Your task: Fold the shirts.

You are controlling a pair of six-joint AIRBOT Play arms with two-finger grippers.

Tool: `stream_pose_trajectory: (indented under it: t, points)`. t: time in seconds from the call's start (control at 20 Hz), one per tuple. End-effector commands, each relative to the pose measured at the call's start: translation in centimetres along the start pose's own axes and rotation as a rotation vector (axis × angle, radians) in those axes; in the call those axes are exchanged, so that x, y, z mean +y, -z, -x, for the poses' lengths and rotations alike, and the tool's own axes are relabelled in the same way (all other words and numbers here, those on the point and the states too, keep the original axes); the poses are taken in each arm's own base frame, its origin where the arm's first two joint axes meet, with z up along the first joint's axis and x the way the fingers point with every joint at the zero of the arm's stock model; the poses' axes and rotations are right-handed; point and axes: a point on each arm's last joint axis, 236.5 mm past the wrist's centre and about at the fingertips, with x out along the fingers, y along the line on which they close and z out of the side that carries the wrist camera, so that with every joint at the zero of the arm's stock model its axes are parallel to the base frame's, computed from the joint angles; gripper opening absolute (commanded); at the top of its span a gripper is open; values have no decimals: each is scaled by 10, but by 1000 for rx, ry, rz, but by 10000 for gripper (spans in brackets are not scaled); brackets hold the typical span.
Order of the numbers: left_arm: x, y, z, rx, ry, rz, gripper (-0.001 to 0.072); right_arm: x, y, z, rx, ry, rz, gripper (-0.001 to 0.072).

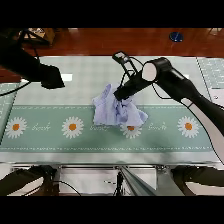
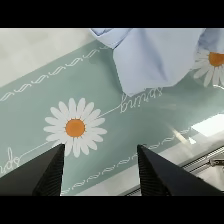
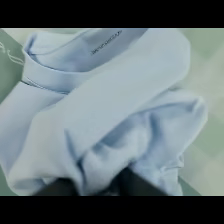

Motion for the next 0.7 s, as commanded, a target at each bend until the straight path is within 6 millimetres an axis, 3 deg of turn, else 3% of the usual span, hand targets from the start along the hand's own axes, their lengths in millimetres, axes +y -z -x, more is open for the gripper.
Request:
stream_pose_trajectory:
  t: [0.0, 0.1, 0.25, 0.4, 0.5, 0.65]
  points:
    - [5, 2, -28, 19, 3, 19, 535, -12, 9, -5, 43, 45, 4, 472]
    - [6, 2, -32, 17, 4, -20, 536, -43, 7, 30, 13, 153, 18, 473]
    - [11, 1, -31, 13, -1, -106, 536, -114, 10, 113, -64, 388, -31, 473]
    - [34, 9, -44, 29, 4, -48, 537, -187, 57, 178, -46, 520, -233, 473]
    - [36, 25, -68, 61, 119, 56, 537, -218, 100, 193, -29, 502, -418, 473]
    - [20, 44, -108, 35, 377, 203, 537, -226, 162, 178, -36, 359, -656, 473]
